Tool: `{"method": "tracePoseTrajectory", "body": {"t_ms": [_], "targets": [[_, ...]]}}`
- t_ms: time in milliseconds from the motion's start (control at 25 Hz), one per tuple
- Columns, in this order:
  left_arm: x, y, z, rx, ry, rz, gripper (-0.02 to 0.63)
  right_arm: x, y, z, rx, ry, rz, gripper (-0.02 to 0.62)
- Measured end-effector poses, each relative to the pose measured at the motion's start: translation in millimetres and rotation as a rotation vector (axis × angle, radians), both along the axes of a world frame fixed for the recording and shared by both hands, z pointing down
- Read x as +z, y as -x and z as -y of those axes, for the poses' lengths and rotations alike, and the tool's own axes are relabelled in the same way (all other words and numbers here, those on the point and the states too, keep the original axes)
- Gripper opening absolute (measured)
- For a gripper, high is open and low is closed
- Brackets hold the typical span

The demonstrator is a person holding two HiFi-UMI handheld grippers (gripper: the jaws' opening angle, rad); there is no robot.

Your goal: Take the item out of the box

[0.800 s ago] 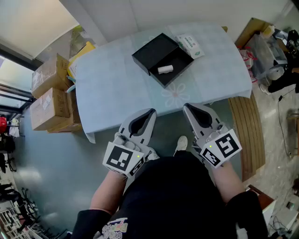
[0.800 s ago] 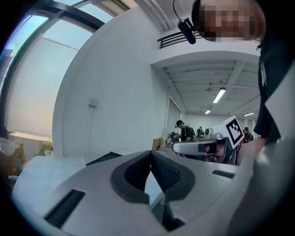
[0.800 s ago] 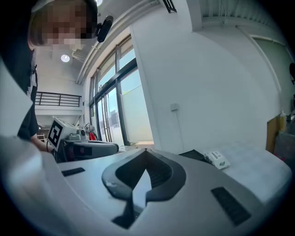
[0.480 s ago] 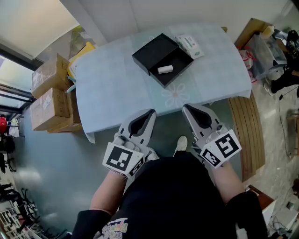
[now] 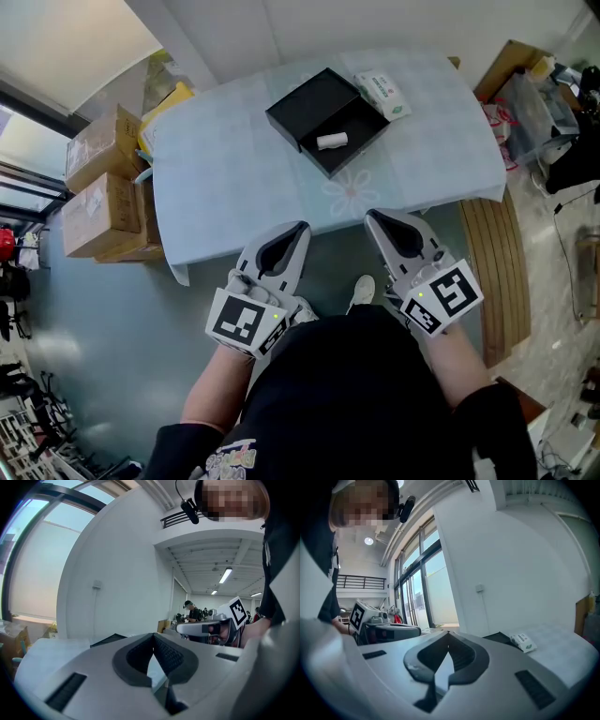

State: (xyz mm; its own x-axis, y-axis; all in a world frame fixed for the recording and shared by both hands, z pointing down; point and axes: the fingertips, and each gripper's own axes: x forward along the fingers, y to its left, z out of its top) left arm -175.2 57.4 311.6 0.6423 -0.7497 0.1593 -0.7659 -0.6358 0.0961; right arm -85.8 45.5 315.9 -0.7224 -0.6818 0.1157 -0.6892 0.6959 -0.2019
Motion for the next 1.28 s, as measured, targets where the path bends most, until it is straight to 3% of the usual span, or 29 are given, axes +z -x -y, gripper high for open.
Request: {"method": "tracePoseTrajectory", "body": {"t_ms": [440, 1280], "targets": [[6, -22, 14, -0.056, 0.012, 0.005, 0.009, 6, -25, 21, -0.047, 0.005, -0.004, 0.009], [12, -98, 49, -0.098, 0.002, 0.061, 0.009, 6, -107, 68, -0.071, -0.012, 0.027, 0.009]]}}
